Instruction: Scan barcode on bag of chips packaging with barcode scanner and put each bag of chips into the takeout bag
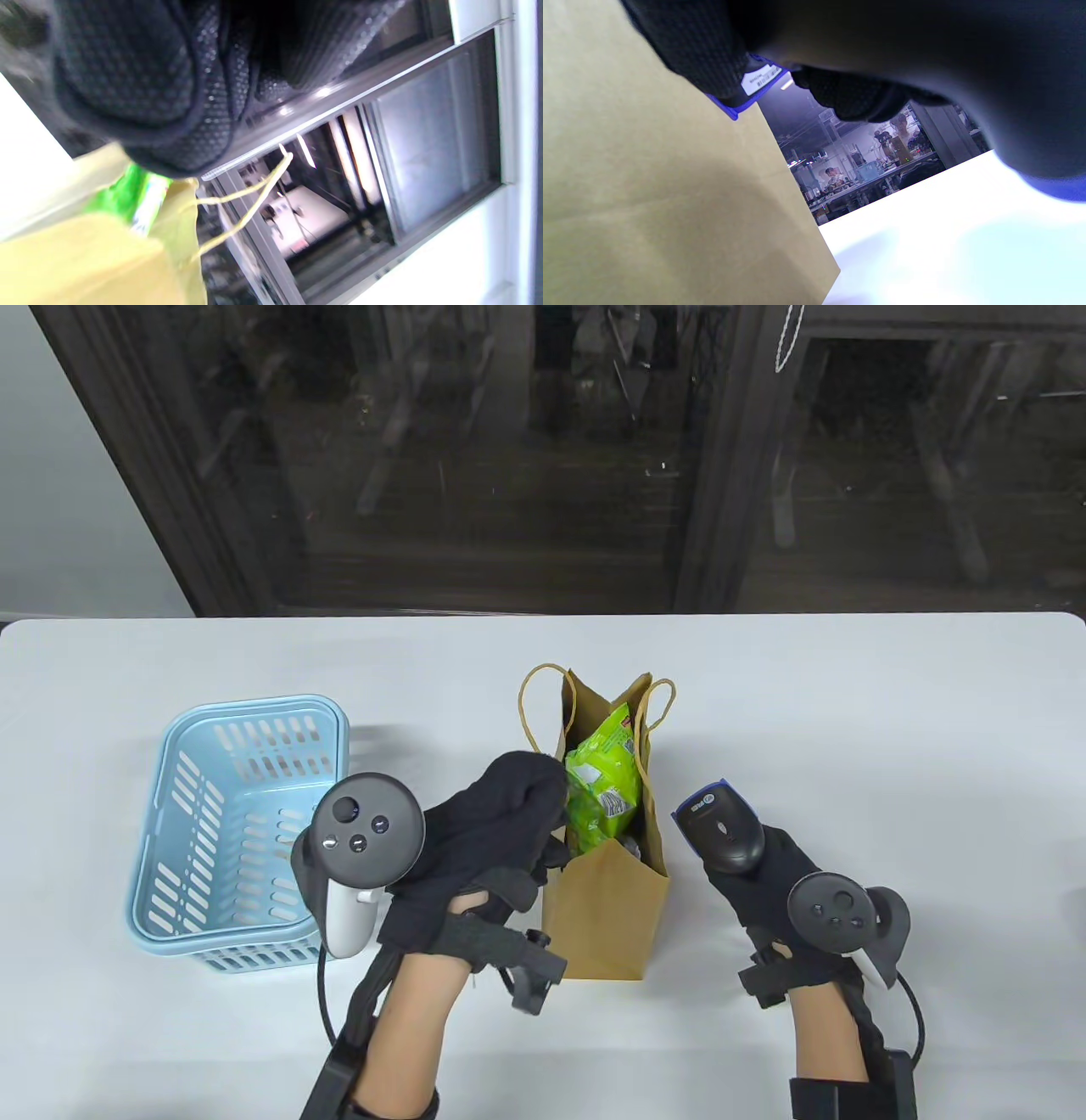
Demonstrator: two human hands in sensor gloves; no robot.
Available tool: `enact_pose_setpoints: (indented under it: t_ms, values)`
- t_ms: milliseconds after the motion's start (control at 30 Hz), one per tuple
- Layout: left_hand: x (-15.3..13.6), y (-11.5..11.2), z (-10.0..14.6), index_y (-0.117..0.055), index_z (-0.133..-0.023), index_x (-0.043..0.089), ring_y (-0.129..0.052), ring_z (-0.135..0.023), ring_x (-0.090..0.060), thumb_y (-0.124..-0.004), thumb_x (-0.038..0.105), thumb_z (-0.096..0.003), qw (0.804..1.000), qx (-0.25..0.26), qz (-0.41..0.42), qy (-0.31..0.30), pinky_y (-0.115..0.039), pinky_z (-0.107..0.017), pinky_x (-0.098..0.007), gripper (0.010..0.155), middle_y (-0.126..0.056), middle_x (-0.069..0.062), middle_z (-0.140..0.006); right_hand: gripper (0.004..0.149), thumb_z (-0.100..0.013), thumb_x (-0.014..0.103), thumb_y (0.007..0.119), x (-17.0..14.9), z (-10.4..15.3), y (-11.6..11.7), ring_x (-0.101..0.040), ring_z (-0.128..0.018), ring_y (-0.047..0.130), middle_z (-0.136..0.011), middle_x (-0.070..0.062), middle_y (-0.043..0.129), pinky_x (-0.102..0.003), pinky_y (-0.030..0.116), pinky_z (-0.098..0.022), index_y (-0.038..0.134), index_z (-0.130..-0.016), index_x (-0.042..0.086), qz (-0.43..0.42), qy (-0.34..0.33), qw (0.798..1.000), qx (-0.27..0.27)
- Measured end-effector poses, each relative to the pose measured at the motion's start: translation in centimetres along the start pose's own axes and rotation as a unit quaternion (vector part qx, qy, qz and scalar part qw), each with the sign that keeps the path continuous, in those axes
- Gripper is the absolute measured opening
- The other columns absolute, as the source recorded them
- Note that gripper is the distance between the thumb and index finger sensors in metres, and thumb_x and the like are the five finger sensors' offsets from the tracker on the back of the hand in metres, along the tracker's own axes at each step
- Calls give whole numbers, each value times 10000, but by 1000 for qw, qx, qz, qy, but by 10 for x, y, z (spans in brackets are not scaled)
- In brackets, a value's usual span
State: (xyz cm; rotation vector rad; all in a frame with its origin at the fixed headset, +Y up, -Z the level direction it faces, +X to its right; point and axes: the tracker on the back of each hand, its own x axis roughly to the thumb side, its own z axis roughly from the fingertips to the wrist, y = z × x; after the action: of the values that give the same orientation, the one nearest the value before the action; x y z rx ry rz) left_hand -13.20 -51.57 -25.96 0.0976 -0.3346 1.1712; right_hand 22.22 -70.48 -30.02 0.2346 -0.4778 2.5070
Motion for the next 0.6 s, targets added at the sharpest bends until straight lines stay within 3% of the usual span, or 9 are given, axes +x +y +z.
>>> enact_pose_setpoints:
  t_ms: [200, 267, 400, 600]
  values:
    - [-42, 1, 15, -826, -886, 42, -1021, -607, -425, -795, 255, -562, 1000, -1, -22, 1, -934, -386, -499, 389, -912, -218, -819, 486, -552, 438, 839, 0, 0, 1, -270, -602, 965, -852, -126, 844, -438, 848, -447, 770, -909, 116, 4, 1, 1000, 2]
    - [-60, -1, 14, -796, -913, 49, -977, -682, -448, -789, 223, -555, 997, 37, -71, -11, -895, -450, -544, 398, -874, -218, -867, 485, -552, 437, 839, -1, 0, 2, -271, -602, 966, -853, -128, 843, -440, 848, -447, 770, -909, 115, 6, 2, 1000, 5]
    - [-91, -11, 7, -735, -982, 99, -789, -889, -489, -790, 159, -538, 986, 76, -143, -30, -679, -612, -656, 451, -762, -192, -1001, 488, -551, 437, 839, -2, 1, 3, -275, -606, 964, -855, -129, 841, -444, 847, -450, 770, -909, 113, 10, 5, 1000, 10]
    - [-141, -38, -9, -583, -1078, 137, -473, -1010, -506, -806, 146, -524, 972, 43, -230, 17, -419, -662, -670, 597, -551, -179, -1115, 487, -553, 436, 838, -3, 1, 6, -277, -610, 962, -857, -131, 839, -448, 844, -452, 768, -911, 112, 14, 7, 1000, 17]
